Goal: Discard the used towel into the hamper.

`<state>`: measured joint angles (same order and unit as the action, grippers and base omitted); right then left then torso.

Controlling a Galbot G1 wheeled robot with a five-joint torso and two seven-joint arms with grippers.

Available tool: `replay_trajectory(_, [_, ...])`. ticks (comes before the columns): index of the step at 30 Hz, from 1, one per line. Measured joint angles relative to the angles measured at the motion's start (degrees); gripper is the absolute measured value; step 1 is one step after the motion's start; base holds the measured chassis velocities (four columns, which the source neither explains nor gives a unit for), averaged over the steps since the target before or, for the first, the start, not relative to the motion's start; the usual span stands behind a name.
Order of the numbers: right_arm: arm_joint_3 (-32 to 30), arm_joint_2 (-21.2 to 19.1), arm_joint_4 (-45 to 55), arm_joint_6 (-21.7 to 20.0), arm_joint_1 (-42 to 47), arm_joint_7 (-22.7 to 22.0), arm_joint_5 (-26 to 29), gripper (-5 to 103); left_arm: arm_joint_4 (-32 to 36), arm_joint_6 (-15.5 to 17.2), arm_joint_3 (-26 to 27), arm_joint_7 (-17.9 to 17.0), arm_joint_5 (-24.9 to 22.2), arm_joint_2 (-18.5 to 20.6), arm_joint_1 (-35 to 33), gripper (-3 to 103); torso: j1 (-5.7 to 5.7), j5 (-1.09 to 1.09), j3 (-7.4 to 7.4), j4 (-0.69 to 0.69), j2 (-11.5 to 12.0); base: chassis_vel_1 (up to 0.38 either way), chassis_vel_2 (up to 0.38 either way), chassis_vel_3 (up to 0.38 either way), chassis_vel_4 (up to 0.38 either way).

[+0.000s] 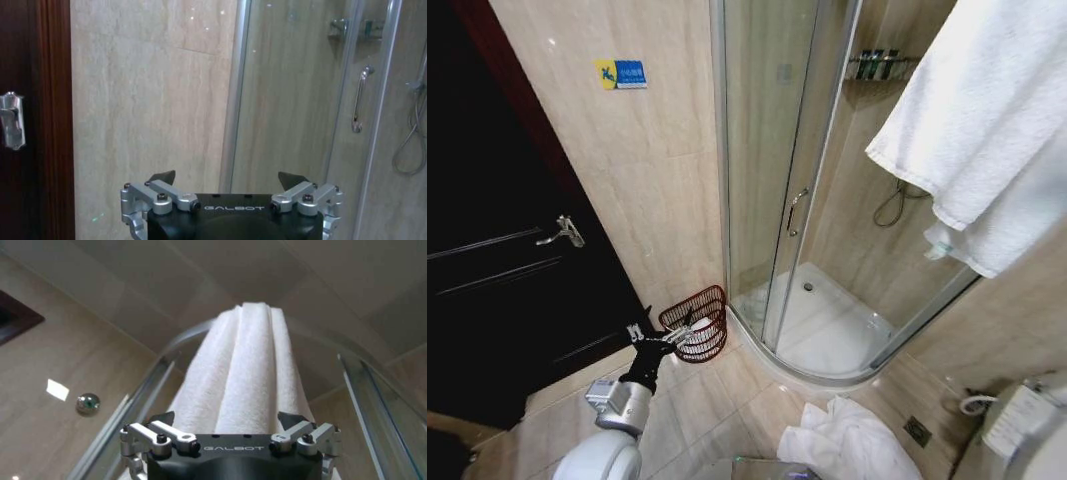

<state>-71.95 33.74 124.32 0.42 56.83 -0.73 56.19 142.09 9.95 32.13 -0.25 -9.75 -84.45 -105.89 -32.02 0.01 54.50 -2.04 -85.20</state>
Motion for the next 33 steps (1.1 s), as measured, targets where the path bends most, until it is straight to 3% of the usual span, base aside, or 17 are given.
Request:
replay_trajectory(8, [4.3, -3.0, -6.3, -1.5, -8.6, 0.5, -0.7, 100, 0.0, 0.0, 0.0, 0.0, 0.0, 0.0, 0.0, 100, 0.00, 0.01, 0.00, 0.03, 0.0, 0.000, 0.000, 0.000, 0.000])
replay_trajectory(22, [25.0, -6.7, -11.2, -6.6, -34.1, -1.8, 6.6, 100, 0.0, 0.0, 0.0, 0.0, 0.0, 0.0, 0.0, 100, 0.01, 0.00, -0.01, 0.03, 0.0, 0.000, 0.000, 0.000, 0.000])
replay_trajectory(24, [27.4, -6.7, -12.0, -6.8, -36.9, -2.1, 6.6, 100, 0.0, 0.0, 0.0, 0.0, 0.0, 0.0, 0.0, 100, 0.01, 0.00, -0.01, 0.02, 0.0, 0.000, 0.000, 0.000, 0.000])
replay_trajectory(27, [37.8, -5.4, -15.7, -7.7, -48.1, -3.3, 5.5, 100, 0.0, 0.0, 0.0, 0.0, 0.0, 0.0, 0.0, 100, 0.01, -0.03, -0.01, 0.02, 0.0, 0.000, 0.000, 0.000, 0.000])
replay_trajectory(28, [37.8, -5.4, -15.7, -7.7, -48.1, -3.3, 5.5, 100, 0.0, 0.0, 0.0, 0.0, 0.0, 0.0, 0.0, 100, 0.01, -0.03, -0.01, 0.02, 0.0, 0.000, 0.000, 0.000, 0.000])
replay_trajectory(31, [45.4, -2.0, -19.2, -8.3, -56.7, -4.9, 1.3, 100, 0.0, 0.0, 0.0, 0.0, 0.0, 0.0, 0.0, 100, 0.00, 0.00, 0.00, 0.01, 0.0, 0.000, 0.000, 0.000, 0.000])
replay_trajectory(32, [45.4, -2.0, -19.2, -8.3, -56.7, -4.9, 1.3, 100, 0.0, 0.0, 0.0, 0.0, 0.0, 0.0, 0.0, 100, 0.00, 0.00, 0.00, 0.01, 0.0, 0.000, 0.000, 0.000, 0.000])
replay_trajectory(33, [47.3, -0.7, -20.5, -8.3, -59.4, -5.3, -1.9, 100, 0.0, 0.0, 0.0, 0.0, 0.0, 0.0, 0.0, 100, 0.00, -0.02, 0.00, -0.01, 0.0, 0.000, 0.000, 0.000, 0.000])
